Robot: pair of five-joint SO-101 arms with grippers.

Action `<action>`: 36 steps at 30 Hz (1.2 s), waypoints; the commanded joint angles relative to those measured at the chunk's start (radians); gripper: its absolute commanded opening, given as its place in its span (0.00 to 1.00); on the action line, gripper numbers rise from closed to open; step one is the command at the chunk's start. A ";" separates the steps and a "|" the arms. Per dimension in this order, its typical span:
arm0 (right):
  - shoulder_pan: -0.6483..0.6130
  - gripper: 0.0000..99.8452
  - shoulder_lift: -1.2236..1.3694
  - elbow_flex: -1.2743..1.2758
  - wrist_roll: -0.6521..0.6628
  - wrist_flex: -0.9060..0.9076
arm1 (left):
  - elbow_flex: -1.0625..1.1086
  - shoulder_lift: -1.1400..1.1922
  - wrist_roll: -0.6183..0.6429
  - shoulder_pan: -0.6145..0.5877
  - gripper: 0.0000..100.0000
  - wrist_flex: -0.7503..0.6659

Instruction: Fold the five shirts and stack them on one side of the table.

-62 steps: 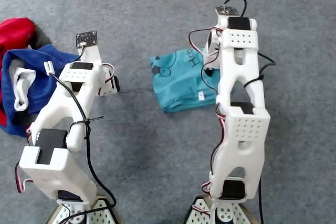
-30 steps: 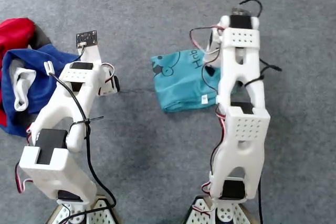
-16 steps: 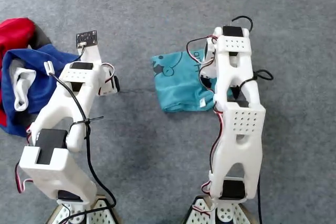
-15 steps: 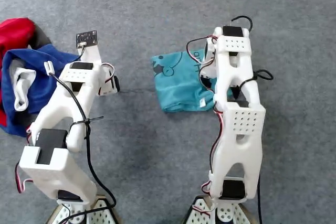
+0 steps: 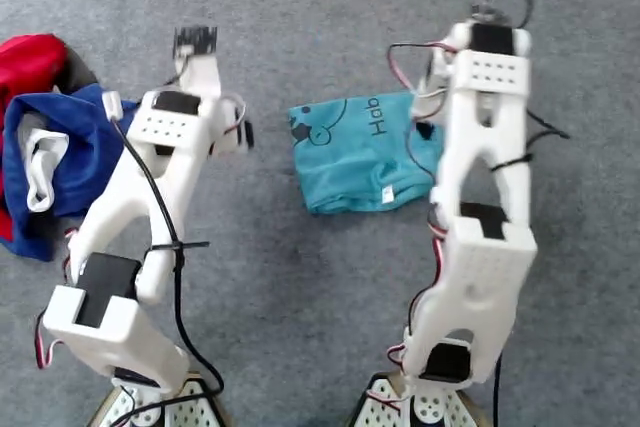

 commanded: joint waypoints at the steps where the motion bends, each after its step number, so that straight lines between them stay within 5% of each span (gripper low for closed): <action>1: 0.028 0.04 -0.108 0.019 0.117 0.011 | -0.189 -0.034 0.054 0.062 0.18 -0.003; 7: -0.060 0.02 -0.071 0.087 0.221 -0.074 | -0.252 0.212 0.117 0.196 0.14 -0.299; 9: -0.064 0.02 -0.027 0.111 0.232 -0.084 | -0.320 0.325 0.166 0.211 0.14 -0.282; 23: 0.040 0.02 0.214 0.170 0.331 -0.129 | -1.104 0.918 0.264 0.147 0.14 0.336; 33: 0.026 0.02 -0.073 0.170 0.342 -0.106 | -1.733 1.002 0.069 0.145 0.14 0.674; 36: 0.025 0.02 -0.140 0.148 0.336 -0.203 | -1.750 0.990 -0.020 0.168 0.14 0.733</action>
